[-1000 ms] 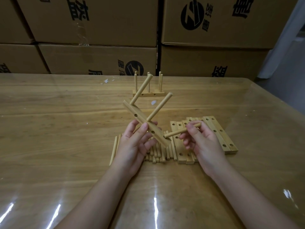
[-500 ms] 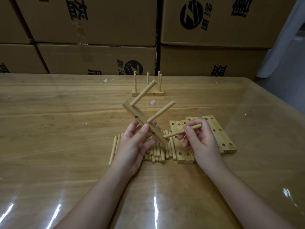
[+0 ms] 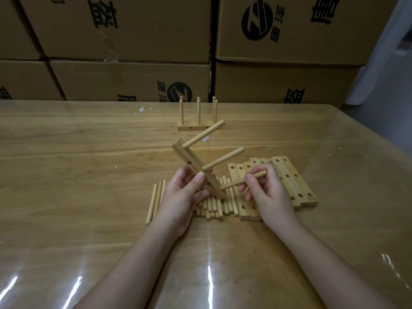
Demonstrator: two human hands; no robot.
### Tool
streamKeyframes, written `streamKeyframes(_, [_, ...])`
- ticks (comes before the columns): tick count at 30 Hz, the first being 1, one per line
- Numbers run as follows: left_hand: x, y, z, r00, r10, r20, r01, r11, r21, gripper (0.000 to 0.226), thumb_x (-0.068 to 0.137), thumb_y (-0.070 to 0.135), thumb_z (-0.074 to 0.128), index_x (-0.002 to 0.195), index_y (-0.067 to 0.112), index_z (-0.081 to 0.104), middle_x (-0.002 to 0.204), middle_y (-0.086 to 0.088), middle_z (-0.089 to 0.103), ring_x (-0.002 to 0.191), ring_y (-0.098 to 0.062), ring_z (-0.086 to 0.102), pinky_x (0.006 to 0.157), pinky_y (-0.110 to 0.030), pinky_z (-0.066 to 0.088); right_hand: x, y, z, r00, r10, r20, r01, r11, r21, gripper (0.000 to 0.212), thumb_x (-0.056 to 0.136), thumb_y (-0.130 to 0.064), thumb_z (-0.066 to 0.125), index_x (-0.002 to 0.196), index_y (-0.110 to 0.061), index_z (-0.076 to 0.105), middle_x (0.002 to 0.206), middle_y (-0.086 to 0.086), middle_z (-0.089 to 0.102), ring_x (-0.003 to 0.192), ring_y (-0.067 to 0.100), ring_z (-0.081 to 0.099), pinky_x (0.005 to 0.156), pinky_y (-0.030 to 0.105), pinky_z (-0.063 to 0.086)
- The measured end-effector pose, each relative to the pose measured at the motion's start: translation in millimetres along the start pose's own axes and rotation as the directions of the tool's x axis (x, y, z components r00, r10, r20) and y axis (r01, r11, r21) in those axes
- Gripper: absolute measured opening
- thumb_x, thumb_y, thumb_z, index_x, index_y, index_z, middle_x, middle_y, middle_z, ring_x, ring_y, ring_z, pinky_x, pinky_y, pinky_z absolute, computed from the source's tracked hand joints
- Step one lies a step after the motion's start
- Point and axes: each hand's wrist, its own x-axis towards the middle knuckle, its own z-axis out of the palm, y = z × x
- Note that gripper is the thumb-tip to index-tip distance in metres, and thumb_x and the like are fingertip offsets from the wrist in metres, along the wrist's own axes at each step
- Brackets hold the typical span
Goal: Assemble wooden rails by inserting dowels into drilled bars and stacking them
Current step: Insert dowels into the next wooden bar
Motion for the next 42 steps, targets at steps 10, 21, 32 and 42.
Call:
streamKeyframes(10, [0.6, -4.0, -0.9, 1.000, 0.031, -0.004, -0.030, 0.992, 0.121, 0.022, 0.089, 0.005, 0.053, 0.108, 0.014, 0.060, 0.099, 0.001, 0.073, 0.098, -0.015, 0.068, 0.086, -0.037, 0.056, 1.3, 1.6, -0.4, 1.000, 0.008, 0.005, -0.008, 0.997, -0.075, 0.009, 0.094, -0.017, 0.050, 0.087, -0.021, 0.050, 0.073, -0.004, 0.068, 0.057, 0.006, 0.059, 0.055, 0.016, 0.046])
streamKeyframes(21, [1.1, -5.3, -3.4, 0.999, 0.042, 0.008, -0.043, 0.978, 0.206, 0.021, 0.091, 0.007, 0.053, 0.107, 0.016, 0.061, 0.100, 0.002, 0.073, 0.102, -0.017, 0.067, 0.089, -0.037, 0.055, 2.4, 3.4, -1.7, 1.000, 0.007, 0.009, -0.006, 0.994, -0.110, 0.010, 0.094, -0.020, 0.050, 0.084, -0.023, 0.050, 0.066, -0.004, 0.064, 0.058, 0.008, 0.060, 0.057, 0.018, 0.047])
streamKeyframes(32, [0.6, -5.9, -6.0, 0.998, 0.062, 0.021, -0.065, 0.966, 0.249, 0.026, 0.086, 0.018, 0.058, 0.112, 0.020, 0.062, 0.107, 0.001, 0.071, 0.106, -0.017, 0.066, 0.087, -0.033, 0.056, 0.3, 3.2, -1.9, 0.999, -0.006, -0.043, -0.003, 0.980, -0.198, 0.013, 0.092, -0.028, 0.054, 0.079, -0.031, 0.049, 0.055, -0.012, 0.055, 0.048, 0.006, 0.049, 0.046, 0.025, 0.041])
streamKeyframes(42, [-0.2, -5.2, -5.5, 0.998, 0.061, 0.032, -0.067, 0.955, 0.288, 0.028, 0.091, 0.014, 0.056, 0.118, 0.018, 0.061, 0.112, -0.006, 0.069, 0.108, -0.019, 0.065, 0.087, -0.032, 0.055, 0.3, 4.0, -0.5, 0.998, 0.024, -0.050, -0.032, 0.983, -0.180, 0.018, 0.091, -0.035, 0.051, 0.079, -0.021, 0.052, 0.054, -0.004, 0.055, 0.048, 0.007, 0.050, 0.048, 0.026, 0.042])
